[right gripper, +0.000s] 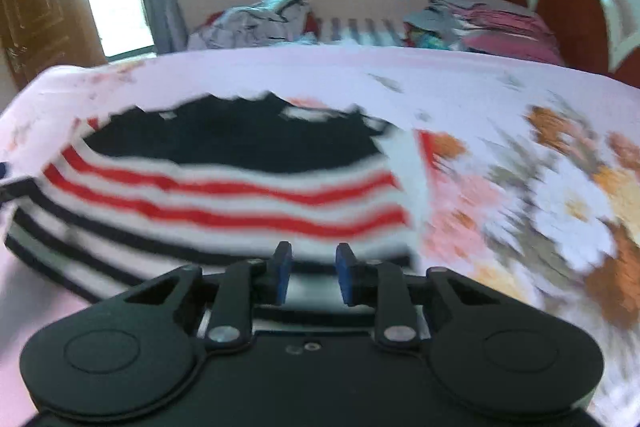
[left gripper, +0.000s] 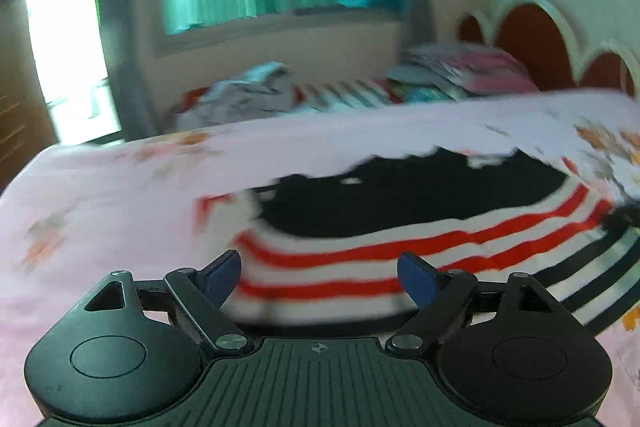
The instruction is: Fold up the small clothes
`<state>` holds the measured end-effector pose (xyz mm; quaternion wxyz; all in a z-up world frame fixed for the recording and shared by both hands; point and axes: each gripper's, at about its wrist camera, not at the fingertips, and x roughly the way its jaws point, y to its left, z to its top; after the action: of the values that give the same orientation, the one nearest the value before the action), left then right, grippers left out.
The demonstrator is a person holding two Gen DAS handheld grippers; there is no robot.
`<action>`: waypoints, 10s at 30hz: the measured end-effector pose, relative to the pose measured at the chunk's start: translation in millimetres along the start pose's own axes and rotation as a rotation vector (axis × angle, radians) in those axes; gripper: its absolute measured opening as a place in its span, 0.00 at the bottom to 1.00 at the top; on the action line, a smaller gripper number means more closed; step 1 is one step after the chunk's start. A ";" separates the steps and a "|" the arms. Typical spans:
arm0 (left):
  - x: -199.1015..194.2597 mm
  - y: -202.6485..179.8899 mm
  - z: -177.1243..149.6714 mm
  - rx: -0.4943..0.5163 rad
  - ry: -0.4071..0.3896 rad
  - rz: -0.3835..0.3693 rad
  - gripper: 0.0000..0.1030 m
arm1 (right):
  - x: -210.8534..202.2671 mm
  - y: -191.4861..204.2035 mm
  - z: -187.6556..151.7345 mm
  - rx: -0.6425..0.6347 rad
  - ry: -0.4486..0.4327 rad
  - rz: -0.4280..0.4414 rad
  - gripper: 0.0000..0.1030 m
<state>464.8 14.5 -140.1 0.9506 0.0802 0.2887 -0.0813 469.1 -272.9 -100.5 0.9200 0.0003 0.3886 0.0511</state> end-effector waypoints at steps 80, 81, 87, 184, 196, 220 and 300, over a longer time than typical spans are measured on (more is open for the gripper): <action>45.7 124.5 -117.4 -1.120 0.043 -0.150 0.24 | 79.3 88.0 20.2 -0.106 0.148 0.070 0.00; 45.4 127.3 -119.6 -1.130 0.035 -0.166 0.24 | 81.2 87.9 15.7 -0.113 0.116 0.065 0.00; 32.6 116.5 -89.1 -1.009 0.009 -0.170 0.24 | 76.2 81.4 12.2 -0.082 0.095 0.075 0.00; 2.5 -132.4 15.1 0.144 0.222 -0.316 0.38 | -29.8 -95.2 -61.2 0.047 0.106 0.156 0.00; 65.2 -122.1 102.6 0.130 0.123 -0.304 0.38 | 8.7 -137.1 44.6 0.102 -0.081 0.119 0.11; 37.6 -134.9 56.8 0.121 0.155 -0.243 0.38 | 34.1 -116.0 -4.8 -0.067 0.146 -0.016 0.02; 65.1 -124.4 64.2 -0.112 0.254 -0.309 0.50 | 49.5 -122.7 23.9 0.225 0.125 0.332 0.32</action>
<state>527.6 -126.5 -137.1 0.8858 -0.0084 0.4191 -0.1989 532.0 -389.4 -124.1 0.8671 0.1641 0.4429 0.1583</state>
